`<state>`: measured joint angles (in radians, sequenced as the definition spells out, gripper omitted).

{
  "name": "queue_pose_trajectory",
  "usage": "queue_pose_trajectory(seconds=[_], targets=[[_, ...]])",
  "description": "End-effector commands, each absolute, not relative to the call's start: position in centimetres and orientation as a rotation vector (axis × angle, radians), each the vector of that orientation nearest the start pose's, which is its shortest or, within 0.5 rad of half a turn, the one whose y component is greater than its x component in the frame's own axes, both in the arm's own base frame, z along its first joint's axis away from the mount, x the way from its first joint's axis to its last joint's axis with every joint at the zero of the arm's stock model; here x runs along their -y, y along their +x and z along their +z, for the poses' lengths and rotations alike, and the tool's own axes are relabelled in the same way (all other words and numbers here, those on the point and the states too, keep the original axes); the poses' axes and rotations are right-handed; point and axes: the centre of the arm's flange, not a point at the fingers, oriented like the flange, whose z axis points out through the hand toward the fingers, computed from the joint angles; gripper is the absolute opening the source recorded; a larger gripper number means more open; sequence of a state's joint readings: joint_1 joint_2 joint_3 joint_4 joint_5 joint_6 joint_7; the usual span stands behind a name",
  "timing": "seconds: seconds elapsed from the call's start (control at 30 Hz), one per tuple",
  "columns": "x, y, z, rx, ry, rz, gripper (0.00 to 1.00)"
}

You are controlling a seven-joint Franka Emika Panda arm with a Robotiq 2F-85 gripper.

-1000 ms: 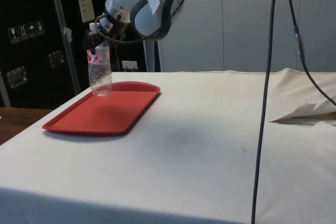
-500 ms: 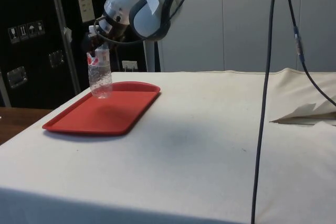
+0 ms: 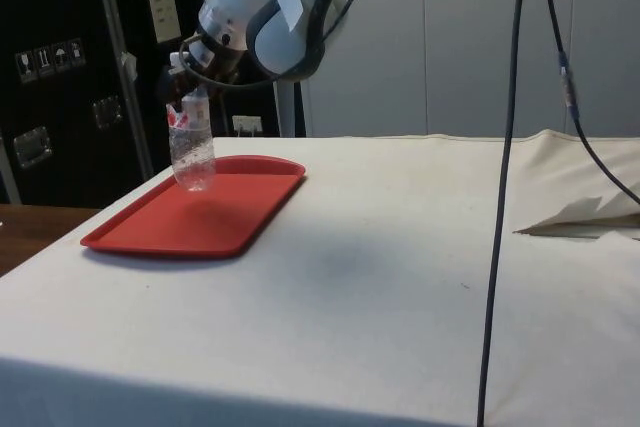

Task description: Place the bottle upright on the tray.

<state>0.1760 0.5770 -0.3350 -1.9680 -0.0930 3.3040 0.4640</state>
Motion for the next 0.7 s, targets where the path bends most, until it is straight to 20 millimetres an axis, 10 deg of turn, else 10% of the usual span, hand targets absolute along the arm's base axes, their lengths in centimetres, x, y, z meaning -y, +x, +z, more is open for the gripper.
queue_pose_trajectory(seconds=[0.0, 0.67], targets=[[7.1, 66.1, 28.0, -0.583, -2.886, -1.235, 0.33], [7.0, 66.8, 26.3, -0.577, -2.900, -1.224, 0.33]])
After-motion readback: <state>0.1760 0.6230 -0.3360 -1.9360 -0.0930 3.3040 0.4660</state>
